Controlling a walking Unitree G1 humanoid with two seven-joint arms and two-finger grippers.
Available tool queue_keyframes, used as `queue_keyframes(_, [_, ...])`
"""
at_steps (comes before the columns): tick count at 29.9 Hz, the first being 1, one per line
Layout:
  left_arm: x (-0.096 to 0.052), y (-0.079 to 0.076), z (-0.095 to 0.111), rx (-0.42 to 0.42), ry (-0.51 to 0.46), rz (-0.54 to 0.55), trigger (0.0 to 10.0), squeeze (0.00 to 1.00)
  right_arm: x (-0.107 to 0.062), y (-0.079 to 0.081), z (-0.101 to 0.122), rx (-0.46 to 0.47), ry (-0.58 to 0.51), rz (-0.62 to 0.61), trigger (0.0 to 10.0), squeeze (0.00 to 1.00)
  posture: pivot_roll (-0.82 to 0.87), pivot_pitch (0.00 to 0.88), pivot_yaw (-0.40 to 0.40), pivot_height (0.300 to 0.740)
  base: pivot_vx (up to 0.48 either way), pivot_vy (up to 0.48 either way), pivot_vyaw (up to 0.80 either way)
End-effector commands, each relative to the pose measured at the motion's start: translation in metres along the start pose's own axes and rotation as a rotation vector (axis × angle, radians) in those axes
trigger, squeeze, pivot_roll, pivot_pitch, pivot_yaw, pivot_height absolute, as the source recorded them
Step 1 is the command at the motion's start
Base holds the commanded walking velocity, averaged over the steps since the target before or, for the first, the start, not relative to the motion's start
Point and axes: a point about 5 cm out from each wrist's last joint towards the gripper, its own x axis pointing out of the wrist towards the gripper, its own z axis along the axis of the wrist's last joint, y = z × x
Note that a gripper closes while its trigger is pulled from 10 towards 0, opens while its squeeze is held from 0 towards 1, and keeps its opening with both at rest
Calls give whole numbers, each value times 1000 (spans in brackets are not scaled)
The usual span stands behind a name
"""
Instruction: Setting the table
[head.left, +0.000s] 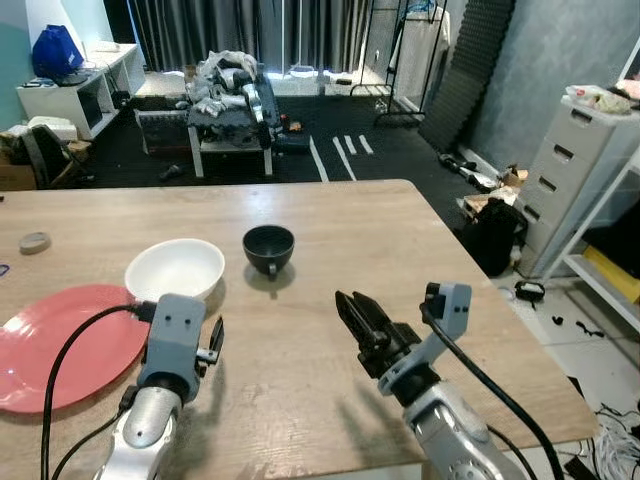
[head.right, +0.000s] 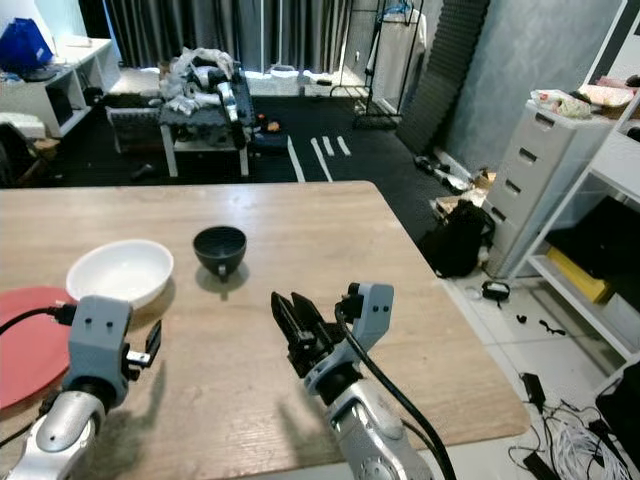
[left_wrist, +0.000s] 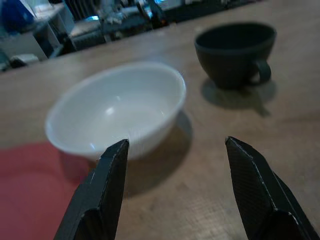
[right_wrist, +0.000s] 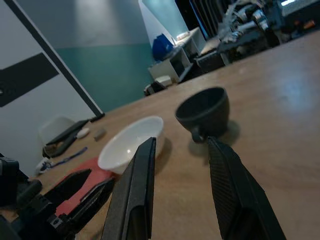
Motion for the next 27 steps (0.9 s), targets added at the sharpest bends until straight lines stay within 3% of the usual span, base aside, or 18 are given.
queue_keyframes(1, [0,0,-4,20,11,-4,10000,0,-2,-1,0,-9,-2,-12,10000,0,58,123,72,740,480,0,0])
queue_keyframes(9, [-1,-1,-4,24,3,-9,10000,0,-1,-2,0,-22,-3,-19,10000,0,59,125,72,740,425,0,0])
queue_keyframes(27, [-4,-5,-4,17,1,-35,10000,0,-3,-4,-2,-25,1,-32,10000,0,59,135,76,740,0,0,0])
